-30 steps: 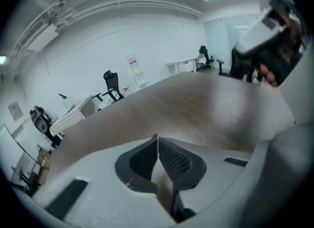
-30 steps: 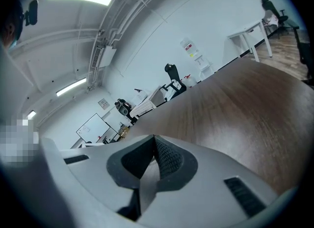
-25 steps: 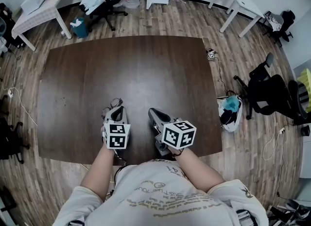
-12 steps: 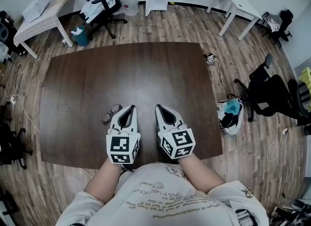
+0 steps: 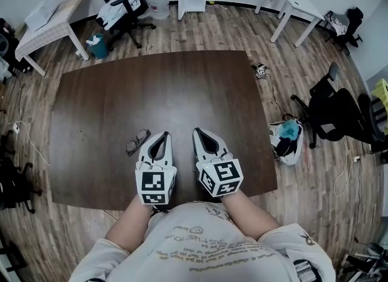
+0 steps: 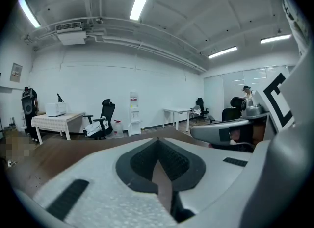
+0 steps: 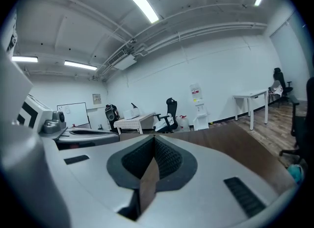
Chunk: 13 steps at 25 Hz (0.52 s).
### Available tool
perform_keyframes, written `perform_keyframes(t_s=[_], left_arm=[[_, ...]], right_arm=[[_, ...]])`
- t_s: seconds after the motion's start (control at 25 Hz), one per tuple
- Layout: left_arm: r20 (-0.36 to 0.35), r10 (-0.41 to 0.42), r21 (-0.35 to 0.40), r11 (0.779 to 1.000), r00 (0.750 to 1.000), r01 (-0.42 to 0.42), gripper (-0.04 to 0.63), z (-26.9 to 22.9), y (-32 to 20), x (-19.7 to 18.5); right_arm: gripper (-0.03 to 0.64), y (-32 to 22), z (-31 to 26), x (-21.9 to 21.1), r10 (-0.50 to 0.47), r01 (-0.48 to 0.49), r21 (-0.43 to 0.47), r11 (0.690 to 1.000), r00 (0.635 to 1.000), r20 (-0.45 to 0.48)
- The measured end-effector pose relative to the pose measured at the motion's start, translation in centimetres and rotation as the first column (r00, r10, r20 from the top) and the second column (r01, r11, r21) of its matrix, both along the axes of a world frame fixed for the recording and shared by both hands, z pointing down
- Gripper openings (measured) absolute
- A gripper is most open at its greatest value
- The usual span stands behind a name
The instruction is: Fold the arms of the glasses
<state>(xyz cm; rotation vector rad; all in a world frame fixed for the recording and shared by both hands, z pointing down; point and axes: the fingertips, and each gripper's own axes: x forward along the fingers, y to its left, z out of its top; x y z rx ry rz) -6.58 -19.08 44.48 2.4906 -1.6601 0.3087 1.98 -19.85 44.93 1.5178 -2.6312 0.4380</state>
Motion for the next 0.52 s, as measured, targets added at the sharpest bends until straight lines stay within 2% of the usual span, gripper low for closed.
perform_keyframes(t_s=[0.28, 0.52], left_arm=[[-0.014, 0.009, -0.001, 1.0, 1.0, -0.009, 0.014, 0.3, -0.1, -0.2], [-0.042, 0.012, -0.037, 0.999, 0.999, -0.014, 0.014, 1.1, 0.1, -1.2]], right_arm=[[0.014, -0.1, 0.0, -0.5, 0.003, -0.003, 0.003, 1.0, 1.0, -0.001], [0.014, 0.0, 0.5, -1.5, -0.005, 0.005, -0.013, 1.0, 1.0, 0.0]])
